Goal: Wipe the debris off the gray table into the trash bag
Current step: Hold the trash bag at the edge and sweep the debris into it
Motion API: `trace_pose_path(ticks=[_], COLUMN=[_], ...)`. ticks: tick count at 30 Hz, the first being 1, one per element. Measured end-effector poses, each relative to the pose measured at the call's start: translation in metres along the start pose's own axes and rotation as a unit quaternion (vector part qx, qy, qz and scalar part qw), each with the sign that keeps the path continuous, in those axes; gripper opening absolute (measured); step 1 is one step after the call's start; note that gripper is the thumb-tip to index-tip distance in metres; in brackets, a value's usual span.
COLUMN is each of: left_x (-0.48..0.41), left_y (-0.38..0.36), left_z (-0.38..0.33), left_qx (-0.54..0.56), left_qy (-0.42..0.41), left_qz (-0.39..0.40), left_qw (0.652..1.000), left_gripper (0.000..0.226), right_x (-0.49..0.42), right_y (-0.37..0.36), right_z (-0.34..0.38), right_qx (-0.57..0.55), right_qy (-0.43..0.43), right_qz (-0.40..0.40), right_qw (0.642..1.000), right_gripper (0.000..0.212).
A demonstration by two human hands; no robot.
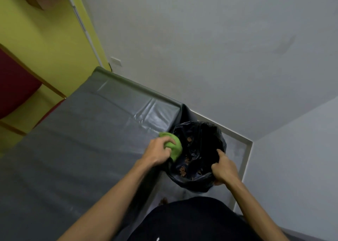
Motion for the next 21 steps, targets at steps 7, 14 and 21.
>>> trace_pose_path(ticks=[7,14,21], left_x=[0.004,0.005,0.034], left_y=[0.043,0.061,0.046], left_z=[0.021,0.052,0.015], left_qx=[0.061,-0.039,-0.093], left_qy=[0.043,0.106,0.090], left_qz=[-0.126,-0.162,-0.260], left_qw=[0.989,0.980,0.957], left_gripper=[0.040,0.044,0.049], right_x=[0.003,0.004,0.012], right_y=[-0.001,-0.006,0.006], right_z=[-0.003,-0.006,-0.022], right_qx=[-0.003,-0.002,-0.047], right_qy=[-0.003,-0.003,-0.009], right_qz=[-0.003,0.001,-0.022], right_qw=[1.000,1.000,0.999], right_gripper=[0.077,0.076,0.071])
Point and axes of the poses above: each hand's wrist, its own x-axis away from the middle knuckle, its own y-axis out of the back of the hand, z = x × y, the point moved 1 cm from there along -x, towards the middle knuckle, and after that the axes turned 3 degrees about x, right-handed, at the moved point
